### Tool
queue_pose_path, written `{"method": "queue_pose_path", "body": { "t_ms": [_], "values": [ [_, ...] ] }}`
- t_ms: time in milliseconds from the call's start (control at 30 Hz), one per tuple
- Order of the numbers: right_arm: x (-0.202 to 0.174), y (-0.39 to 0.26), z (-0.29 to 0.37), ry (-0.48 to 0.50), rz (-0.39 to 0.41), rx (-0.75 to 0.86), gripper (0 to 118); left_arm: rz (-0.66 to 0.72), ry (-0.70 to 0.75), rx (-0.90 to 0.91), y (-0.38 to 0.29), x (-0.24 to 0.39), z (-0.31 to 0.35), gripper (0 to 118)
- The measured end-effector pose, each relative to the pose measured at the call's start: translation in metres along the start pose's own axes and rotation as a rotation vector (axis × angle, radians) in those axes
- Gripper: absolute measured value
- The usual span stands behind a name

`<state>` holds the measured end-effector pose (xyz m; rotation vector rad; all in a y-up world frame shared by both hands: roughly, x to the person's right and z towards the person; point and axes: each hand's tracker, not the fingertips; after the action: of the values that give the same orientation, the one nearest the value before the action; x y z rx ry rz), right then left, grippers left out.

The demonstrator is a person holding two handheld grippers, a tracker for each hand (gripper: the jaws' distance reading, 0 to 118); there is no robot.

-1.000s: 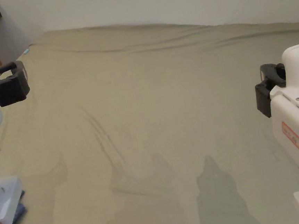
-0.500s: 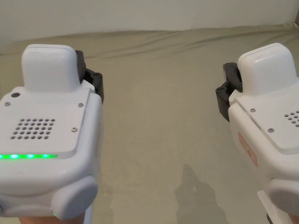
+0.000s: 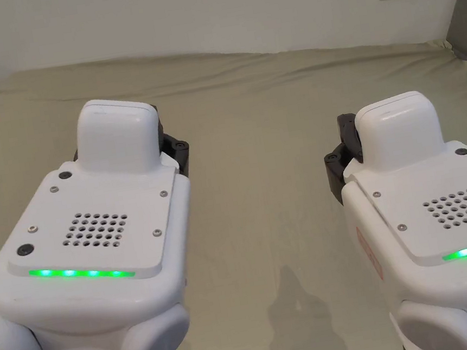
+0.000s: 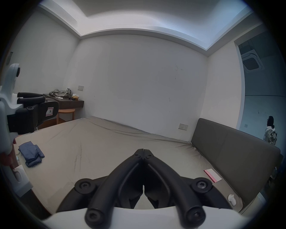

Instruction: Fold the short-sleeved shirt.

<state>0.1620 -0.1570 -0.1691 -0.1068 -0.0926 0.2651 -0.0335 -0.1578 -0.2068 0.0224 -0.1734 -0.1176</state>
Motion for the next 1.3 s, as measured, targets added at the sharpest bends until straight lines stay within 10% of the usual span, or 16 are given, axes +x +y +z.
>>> {"method": "queue_pose_path", "body": {
  "t_ms": [1033, 1133, 1233, 1300],
  "values": [
    [0.002, -0.002, 0.001, 0.002, -0.039, 0.012, 0, -0.026, 0.016, 0.008, -0.004, 0.006, 0.002, 1],
    [0.004, -0.003, 0.0, -0.002, -0.049, 0.011, 36, -0.026, 0.02, 0.006, -0.005, 0.004, 0.0, 20],
    [0.008, -0.003, -0.001, 0.001, -0.065, 0.004, 115, -0.011, 0.015, -0.003, -0.005, 0.001, -0.003, 100],
    [0.01, -0.004, -0.002, 0.001, -0.07, 0.008, 117, -0.008, 0.009, -0.013, -0.008, -0.002, -0.006, 117]
  ]
}}
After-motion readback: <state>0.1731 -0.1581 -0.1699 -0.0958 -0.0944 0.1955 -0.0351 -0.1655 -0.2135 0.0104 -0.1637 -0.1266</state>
